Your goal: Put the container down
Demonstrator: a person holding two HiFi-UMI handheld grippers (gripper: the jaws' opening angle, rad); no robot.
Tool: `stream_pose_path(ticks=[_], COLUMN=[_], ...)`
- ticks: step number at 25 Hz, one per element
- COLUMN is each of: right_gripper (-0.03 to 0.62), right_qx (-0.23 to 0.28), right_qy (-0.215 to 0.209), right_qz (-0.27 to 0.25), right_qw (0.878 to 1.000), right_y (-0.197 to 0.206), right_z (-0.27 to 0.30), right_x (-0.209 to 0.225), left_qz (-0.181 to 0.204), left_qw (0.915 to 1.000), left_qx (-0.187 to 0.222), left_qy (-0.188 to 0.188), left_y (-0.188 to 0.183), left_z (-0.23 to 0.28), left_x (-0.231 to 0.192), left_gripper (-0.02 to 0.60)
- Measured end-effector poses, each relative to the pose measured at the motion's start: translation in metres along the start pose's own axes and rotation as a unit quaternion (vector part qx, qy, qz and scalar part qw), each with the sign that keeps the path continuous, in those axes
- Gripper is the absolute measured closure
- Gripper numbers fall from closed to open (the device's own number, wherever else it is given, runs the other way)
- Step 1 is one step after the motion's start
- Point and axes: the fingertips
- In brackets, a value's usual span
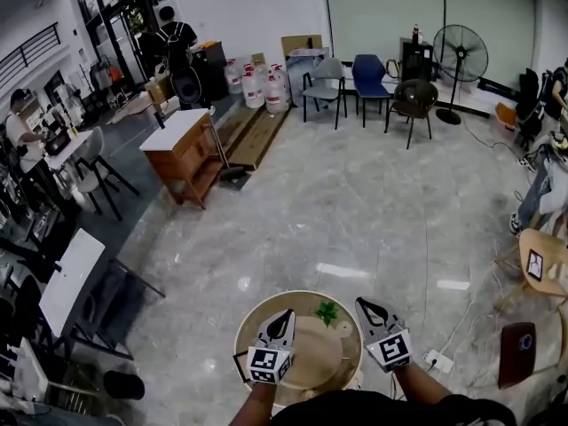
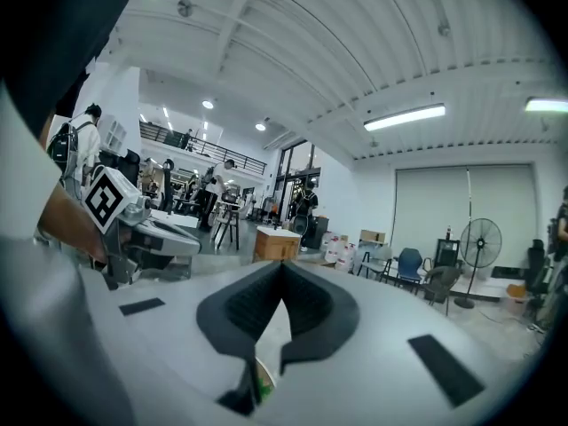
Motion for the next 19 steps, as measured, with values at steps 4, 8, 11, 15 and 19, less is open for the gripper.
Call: stream_pose_path(ticks=[4,8,11,15,19], right_gripper=[0.594,0.594,0.594,0.594,0.594], right_qx=[0.027,0.031,0.034,0.042,0.051], right_qy=[0.003,-0.001,-0.003,-0.009,-0.011], right_qz=[0.007,0.011,0.010,0.001,0.000], right_qw=[1.000,0.999,0.999,0.999,0.999], right_y=[-0.014,-0.023,-0.025,-0.026,-0.027], right_z=[0.004,0.008,0.010,0.011,0.011], right_x=[0.002,-0.003,-0.005,-0.008,-0.009], left_qz=[0.003,0.007,0.008,0.008,0.004], left_qw=[0.9999,0.9998,0.9998,0.9997,0.9996], left_qx=[0.007,0.012,0.014,0.016,0.017], left_qy=[-0.007,-0.012,-0.015,-0.018,-0.021], left_y=[-0.006,-0.012,-0.015,-0.015,-0.013], left_z=[-0.004,-0.006,-0.006,-0.007,-0.005], left_x=[-0.001,-0.003,-0.004,-0.003,0.000], left_gripper=[0.583,0.583,0.583,0.583,0.583])
Point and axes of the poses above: the fingertips, and each gripper's own axes: z forward along the fingers, x to its right, y out of its underside, and after that the axes turned 15 degrees about y, right-handed
